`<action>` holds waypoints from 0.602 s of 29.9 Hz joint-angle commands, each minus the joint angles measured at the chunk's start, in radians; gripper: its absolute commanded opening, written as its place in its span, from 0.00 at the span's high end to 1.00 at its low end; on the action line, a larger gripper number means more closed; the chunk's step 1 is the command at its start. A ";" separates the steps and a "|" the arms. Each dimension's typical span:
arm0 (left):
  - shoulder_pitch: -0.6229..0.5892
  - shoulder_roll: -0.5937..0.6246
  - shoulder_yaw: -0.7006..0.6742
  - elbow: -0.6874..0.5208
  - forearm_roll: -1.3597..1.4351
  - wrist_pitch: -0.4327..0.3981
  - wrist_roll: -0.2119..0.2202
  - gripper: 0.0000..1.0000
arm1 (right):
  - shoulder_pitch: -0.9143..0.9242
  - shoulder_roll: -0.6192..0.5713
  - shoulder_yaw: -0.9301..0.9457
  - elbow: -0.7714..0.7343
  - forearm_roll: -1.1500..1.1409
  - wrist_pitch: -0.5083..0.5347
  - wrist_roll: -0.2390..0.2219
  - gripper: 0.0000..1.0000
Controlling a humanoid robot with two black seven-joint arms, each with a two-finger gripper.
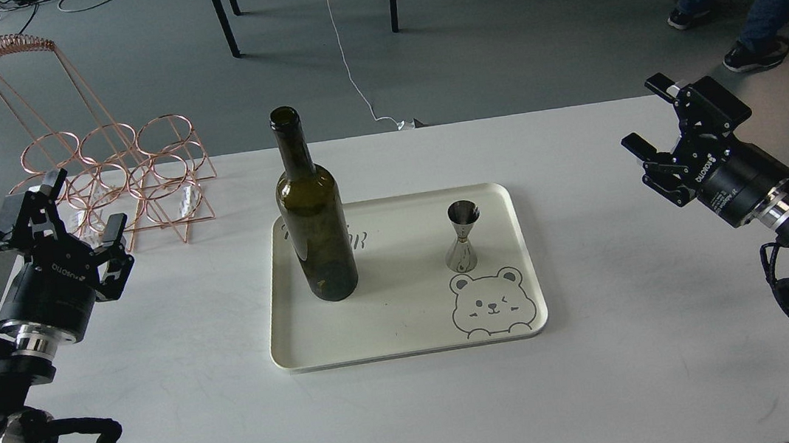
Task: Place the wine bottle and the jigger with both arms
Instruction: 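Raise the right gripper and open it above the table, then reach the right gripper to the metal jigger and grasp it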
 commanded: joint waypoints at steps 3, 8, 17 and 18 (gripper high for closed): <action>0.001 0.002 0.000 -0.019 0.000 -0.002 0.001 0.01 | 0.004 -0.049 0.003 0.107 -0.219 -0.057 0.000 0.01; 0.001 0.010 -0.001 -0.039 0.000 -0.002 0.001 0.01 | 0.003 -0.053 -0.001 0.164 -0.510 -0.159 0.000 0.01; 0.003 0.013 -0.001 -0.042 0.002 -0.002 0.001 0.01 | 0.001 -0.053 -0.041 0.173 -0.996 -0.318 0.000 0.01; 0.003 0.013 -0.001 -0.044 0.000 -0.002 0.001 0.01 | 0.003 -0.053 -0.063 0.168 -1.062 -0.346 0.000 0.01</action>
